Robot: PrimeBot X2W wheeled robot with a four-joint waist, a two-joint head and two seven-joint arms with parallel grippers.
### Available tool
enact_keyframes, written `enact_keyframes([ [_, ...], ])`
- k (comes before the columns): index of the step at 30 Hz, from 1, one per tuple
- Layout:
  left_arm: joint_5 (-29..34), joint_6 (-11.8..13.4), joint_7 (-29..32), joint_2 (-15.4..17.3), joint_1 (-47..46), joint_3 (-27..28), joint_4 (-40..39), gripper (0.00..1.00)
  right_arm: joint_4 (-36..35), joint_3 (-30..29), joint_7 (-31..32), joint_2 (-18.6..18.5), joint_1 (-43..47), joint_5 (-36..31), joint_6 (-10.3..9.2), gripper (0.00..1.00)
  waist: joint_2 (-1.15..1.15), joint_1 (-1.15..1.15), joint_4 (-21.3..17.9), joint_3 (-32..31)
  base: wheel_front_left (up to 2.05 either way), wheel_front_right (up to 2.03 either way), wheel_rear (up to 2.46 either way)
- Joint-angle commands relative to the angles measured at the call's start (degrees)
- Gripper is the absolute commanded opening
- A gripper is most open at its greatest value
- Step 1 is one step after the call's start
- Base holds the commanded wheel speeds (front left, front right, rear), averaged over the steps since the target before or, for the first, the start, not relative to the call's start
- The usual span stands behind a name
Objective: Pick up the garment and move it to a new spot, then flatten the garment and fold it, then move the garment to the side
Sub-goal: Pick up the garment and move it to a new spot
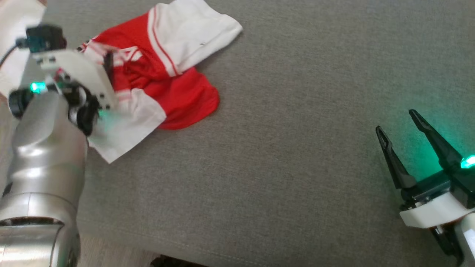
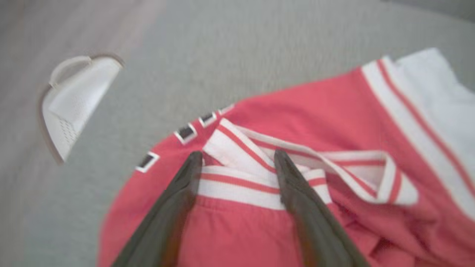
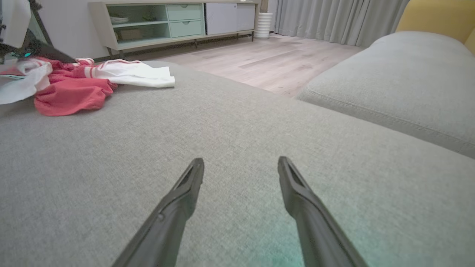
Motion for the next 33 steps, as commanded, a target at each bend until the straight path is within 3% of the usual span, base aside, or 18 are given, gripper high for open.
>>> enact_keyframes([
  [1,-1.1,0.0,1.1,2.8,-0.7,1.8,0.8,1.00,-1.8,0.9,0.1,-1.0,0.3,0.1,-0.05,1.00,0.00,-0.01,-1.2,1.2,0.00,0.00,0.00],
  [5,-3.0,-0.1,2.8,1.9,-0.2,2.6,6.1,1.00,-1.9,0.4,0.2,-0.5,0.8,0.0,-0.05,1.00,0.00,-0.01,-1.6,1.9,0.00,0.00,0.00],
  [7,-3.0,-0.2,1.4,2.0,-0.5,2.2,6.6,0.00,-1.9,0.1,0.2,-0.2,0.9,-0.1,-0.05,1.00,0.00,-0.01,-1.6,2.0,0.00,0.00,0.00],
  [13,-1.4,-0.5,-11.5,4.1,-5.0,-0.6,3.9,0.00,1.1,2.2,-1.5,2.1,-1.1,0.1,-0.05,1.00,0.00,-0.01,-2.7,-3.5,0.00,0.00,0.00],
  [16,-4.1,-0.6,-13.9,2.4,-7.7,-0.9,2.2,0.00,3.9,4.0,-2.6,4.7,-1.9,0.6,-0.05,1.00,0.00,-0.01,-4.6,-8.5,0.00,0.00,0.00],
  [22,-11.1,-0.6,-13.1,0.8,-10.0,-8.6,-6.9,0.00,8.9,4.6,-3.8,11.6,-1.0,2.8,-0.05,1.00,0.00,-0.01,-11.0,-18.3,0.00,0.00,0.00],
  [28,-18.4,-0.6,-11.5,4.7,-10.1,-19.1,-20.0,0.00,9.0,3.2,-3.9,16.9,2.2,5.0,-0.05,1.00,0.00,-0.01,-20.6,-25.0,0.00,0.00,0.00],
  [33,-22.0,-0.6,-11.7,6.9,-11.8,-21.7,-24.0,0.00,8.0,2.0,-3.9,18.1,3.1,5.2,-0.05,1.00,0.00,-0.01,-26.6,-25.6,0.00,0.00,0.00],
])
